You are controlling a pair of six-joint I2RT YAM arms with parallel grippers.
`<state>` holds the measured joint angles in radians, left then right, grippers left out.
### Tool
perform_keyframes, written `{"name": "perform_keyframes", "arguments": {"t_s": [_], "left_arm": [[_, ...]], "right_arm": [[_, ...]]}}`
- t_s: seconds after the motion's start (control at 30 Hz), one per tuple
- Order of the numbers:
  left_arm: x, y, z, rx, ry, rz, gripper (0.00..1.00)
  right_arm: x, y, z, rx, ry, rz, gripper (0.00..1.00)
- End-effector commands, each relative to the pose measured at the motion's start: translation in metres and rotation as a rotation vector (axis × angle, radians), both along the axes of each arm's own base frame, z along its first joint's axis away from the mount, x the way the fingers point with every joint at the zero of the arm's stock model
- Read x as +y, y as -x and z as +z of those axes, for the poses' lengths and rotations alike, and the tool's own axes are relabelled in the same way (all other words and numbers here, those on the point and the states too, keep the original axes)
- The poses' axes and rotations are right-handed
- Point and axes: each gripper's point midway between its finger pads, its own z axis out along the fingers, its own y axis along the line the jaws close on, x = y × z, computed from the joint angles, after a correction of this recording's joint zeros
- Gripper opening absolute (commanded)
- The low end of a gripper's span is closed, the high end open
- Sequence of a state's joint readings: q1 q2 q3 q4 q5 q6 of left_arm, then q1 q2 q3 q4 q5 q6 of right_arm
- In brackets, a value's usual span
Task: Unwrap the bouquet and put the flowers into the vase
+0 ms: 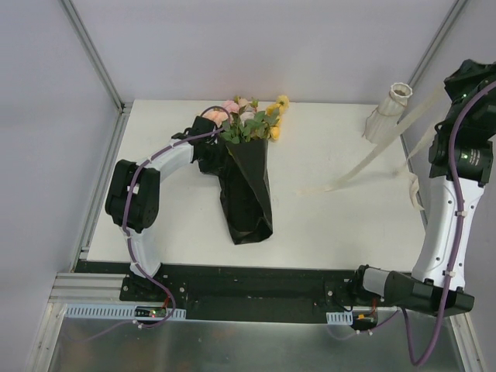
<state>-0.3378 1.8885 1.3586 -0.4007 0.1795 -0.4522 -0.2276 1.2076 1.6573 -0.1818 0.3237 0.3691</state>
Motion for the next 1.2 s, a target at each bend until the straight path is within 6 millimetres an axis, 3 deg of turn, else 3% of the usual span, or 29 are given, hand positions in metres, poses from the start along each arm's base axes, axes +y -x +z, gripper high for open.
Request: {"name": "perform_keyframes", "arguments": {"t_s": [0.0, 0.2, 0.33, 0.4, 0.53, 0.6, 0.73, 0.83, 0.9, 0.97, 1.03, 1.17], "left_arm": [[0.019, -0.009, 0.013, -0.038, -0.014, 0.057, 0.00], [0.025, -0.009, 0.017, -0.048, -0.018, 0.073, 0.00], [0.031, -0.007, 0.017, -0.045, -0.021, 0.088, 0.00], [0.031, -0.005, 0.017, -0.044, -0.019, 0.089, 0.00], [0.027, 0.002, 0.015, -0.020, 0.010, 0.090, 0.00], [0.027, 0.004, 0.014, -0.013, 0.011, 0.095, 0.02], [0.031, 0.006, 0.020, -0.031, 0.003, 0.102, 0.10], [0.033, 0.005, 0.036, -0.075, 0.005, 0.112, 0.20], [0.034, 0.003, 0.049, -0.110, 0.007, 0.116, 0.31], [0.036, 0.003, 0.063, -0.152, 0.006, 0.108, 0.41], [0.034, 0.006, 0.078, -0.186, 0.016, 0.071, 0.47], [0.021, 0.015, 0.102, -0.242, 0.047, -0.024, 0.54]], "right_arm": [[0.017, -0.015, 0.045, -0.119, 0.014, 0.117, 0.00], [0.064, -0.045, 0.051, -0.146, -0.077, 0.345, 0.00], [0.081, -0.055, 0.041, -0.117, -0.096, 0.397, 0.00], [0.071, -0.053, 0.017, -0.053, -0.117, 0.334, 0.00], [0.029, -0.034, -0.086, 0.166, -0.156, 0.081, 0.01], [0.012, -0.017, -0.135, 0.232, -0.199, -0.034, 0.08], [0.000, -0.001, -0.230, 0.421, -0.233, -0.107, 0.12], [-0.006, 0.015, -0.279, 0.560, -0.240, -0.157, 0.27], [-0.013, 0.028, -0.300, 0.637, -0.245, -0.204, 0.39], [-0.017, 0.041, -0.308, 0.695, -0.241, -0.243, 0.49], [-0.015, 0.046, -0.304, 0.715, -0.225, -0.222, 0.56], [0.012, 0.040, -0.288, 0.726, -0.218, -0.038, 0.78]]}}
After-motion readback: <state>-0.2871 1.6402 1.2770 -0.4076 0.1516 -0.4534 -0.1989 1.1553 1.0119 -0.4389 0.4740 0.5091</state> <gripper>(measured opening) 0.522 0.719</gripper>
